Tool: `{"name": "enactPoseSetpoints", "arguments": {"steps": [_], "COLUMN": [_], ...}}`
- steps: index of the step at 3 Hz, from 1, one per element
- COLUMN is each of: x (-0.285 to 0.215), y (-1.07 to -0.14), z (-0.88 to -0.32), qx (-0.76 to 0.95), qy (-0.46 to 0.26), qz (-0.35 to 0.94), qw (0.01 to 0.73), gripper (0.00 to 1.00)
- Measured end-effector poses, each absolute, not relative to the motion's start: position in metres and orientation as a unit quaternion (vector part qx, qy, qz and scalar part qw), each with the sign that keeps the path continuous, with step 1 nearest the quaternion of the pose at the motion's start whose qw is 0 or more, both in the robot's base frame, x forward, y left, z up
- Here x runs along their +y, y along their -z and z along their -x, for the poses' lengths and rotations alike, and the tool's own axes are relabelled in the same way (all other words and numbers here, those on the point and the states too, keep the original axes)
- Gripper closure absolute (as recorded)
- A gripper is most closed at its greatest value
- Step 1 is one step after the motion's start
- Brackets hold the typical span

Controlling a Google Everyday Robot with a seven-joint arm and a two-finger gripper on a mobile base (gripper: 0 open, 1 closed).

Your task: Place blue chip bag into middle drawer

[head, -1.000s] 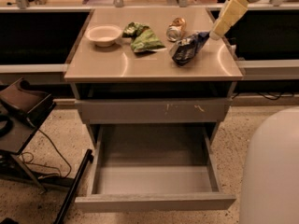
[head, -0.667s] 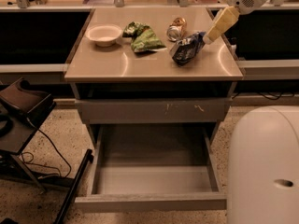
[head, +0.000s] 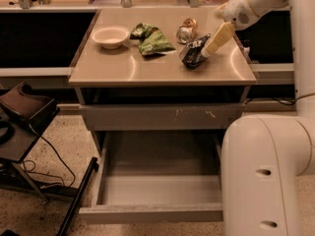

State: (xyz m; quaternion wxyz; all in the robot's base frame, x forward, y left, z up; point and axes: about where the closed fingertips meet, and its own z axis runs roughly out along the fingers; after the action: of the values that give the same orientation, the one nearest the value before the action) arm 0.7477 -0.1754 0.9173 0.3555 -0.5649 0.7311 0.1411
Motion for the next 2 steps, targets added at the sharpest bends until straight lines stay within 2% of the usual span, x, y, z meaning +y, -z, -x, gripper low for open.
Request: {"name": "enactPoseSetpoints", "arguments": {"steps": [2], "x": [-0.169], "y": [-0.901], "z": [-0.76], "qx": [0.735], "qy": [-0.153], "qz": [0.554], "qw": [0.359], "gripper": [0.0]}}
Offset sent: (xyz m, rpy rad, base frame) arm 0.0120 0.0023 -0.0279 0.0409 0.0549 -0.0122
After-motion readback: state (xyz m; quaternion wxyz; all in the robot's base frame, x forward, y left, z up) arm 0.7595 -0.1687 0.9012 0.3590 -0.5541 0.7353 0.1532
